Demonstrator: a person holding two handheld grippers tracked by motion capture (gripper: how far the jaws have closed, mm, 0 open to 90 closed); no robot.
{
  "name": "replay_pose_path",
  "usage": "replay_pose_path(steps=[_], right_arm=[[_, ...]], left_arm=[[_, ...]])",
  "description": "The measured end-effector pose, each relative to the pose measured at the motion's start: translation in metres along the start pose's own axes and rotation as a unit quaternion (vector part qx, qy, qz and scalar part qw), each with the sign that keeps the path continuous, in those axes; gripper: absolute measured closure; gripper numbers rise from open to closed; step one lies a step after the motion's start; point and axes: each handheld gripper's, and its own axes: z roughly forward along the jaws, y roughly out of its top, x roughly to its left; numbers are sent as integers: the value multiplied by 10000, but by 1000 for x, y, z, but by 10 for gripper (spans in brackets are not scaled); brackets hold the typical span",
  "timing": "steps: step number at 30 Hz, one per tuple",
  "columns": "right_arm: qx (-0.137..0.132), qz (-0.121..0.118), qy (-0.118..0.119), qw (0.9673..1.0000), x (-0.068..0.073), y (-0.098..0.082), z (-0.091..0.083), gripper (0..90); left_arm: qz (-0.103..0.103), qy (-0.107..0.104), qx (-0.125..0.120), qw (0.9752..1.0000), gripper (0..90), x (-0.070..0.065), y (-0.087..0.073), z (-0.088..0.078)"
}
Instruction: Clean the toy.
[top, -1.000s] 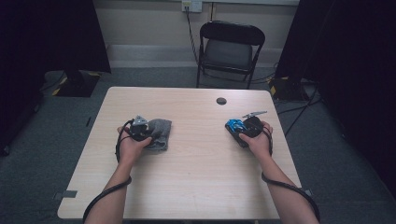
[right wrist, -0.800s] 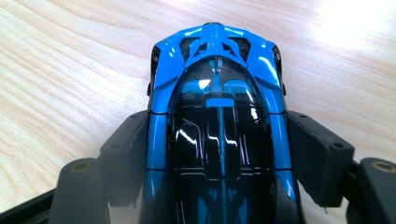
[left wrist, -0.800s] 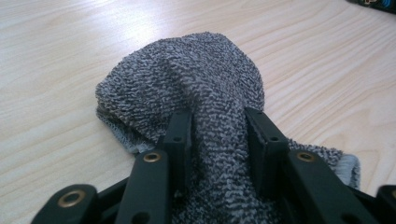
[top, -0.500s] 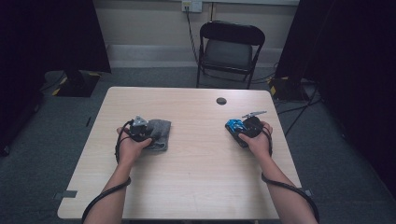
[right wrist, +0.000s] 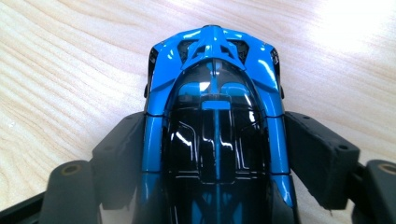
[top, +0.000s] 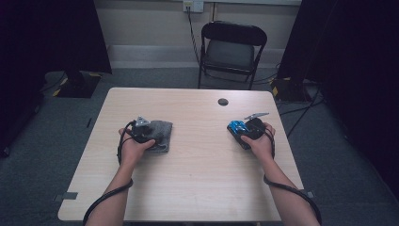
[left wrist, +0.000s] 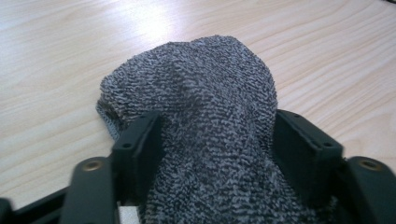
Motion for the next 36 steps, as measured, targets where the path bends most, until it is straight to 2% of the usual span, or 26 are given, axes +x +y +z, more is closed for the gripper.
replay_pose_path(steps=[5,11,24,31,36], right_arm=[[-25,-57,4,10000,-1,-1,-1,201],[-125,1,82,9999,-2,-1,-3,208],[-223,20,195,9996,2,4,-14,176],[-297,33,246,9993,4,6,-25,165],[-412,-54,344,9985,14,8,-33,160]], left_arm=[[5,73,20,10000,246,-1,1,-1],[-69,-9,-15,10000,235,-3,6,-5],[-117,33,-23,9999,191,-6,12,-14],[-139,-106,-149,9997,170,-14,14,-22],[-46,-214,-222,9995,161,-19,16,-30]])
